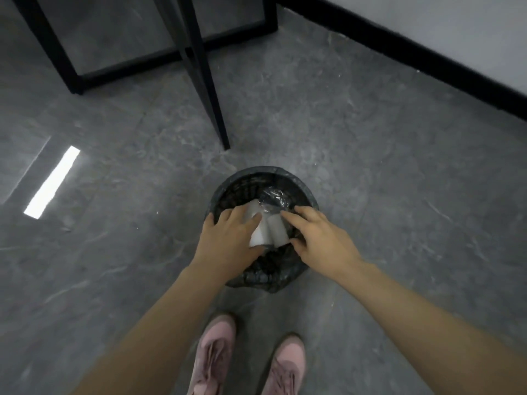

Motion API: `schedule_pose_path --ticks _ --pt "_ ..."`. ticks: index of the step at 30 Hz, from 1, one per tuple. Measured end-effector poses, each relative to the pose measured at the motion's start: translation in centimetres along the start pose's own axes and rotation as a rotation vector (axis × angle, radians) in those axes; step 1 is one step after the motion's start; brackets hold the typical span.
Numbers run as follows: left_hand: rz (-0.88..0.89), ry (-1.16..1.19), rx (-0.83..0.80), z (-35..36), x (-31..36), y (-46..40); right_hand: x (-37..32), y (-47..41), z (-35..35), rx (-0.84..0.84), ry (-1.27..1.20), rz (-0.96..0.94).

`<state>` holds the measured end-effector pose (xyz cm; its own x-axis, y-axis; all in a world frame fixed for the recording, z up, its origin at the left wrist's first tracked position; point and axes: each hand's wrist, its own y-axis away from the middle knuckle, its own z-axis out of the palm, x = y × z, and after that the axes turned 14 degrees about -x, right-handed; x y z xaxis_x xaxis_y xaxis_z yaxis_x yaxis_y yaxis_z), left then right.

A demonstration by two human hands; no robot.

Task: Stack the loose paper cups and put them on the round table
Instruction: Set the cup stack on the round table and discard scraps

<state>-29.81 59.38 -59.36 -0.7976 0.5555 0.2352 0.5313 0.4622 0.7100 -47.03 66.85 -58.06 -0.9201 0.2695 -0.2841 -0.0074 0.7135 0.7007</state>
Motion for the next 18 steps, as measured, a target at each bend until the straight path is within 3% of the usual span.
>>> schedule_pose_path --ticks 4,8,13,18 --pt "-0.002 -0.017 -0.053 -6.3 1.9 2.7 -1.5 3.3 -5.7 -0.046 -0.021 0.004" --pt "0.037 0.008 0.000 -14.5 4.4 7.1 -3.5 8.8 -13.2 -0.018 0.036 0.016" --pt "0.004 -0.123 -0.044 -24.2 8.3 15.7 -5.6 18.9 -22.5 -0.026 0.075 0.127" --pt "0.093 -0.173 0.009 -33.1 13.2 25.9 -7.6 31.0 -30.0 0.031 -0.017 0.224"
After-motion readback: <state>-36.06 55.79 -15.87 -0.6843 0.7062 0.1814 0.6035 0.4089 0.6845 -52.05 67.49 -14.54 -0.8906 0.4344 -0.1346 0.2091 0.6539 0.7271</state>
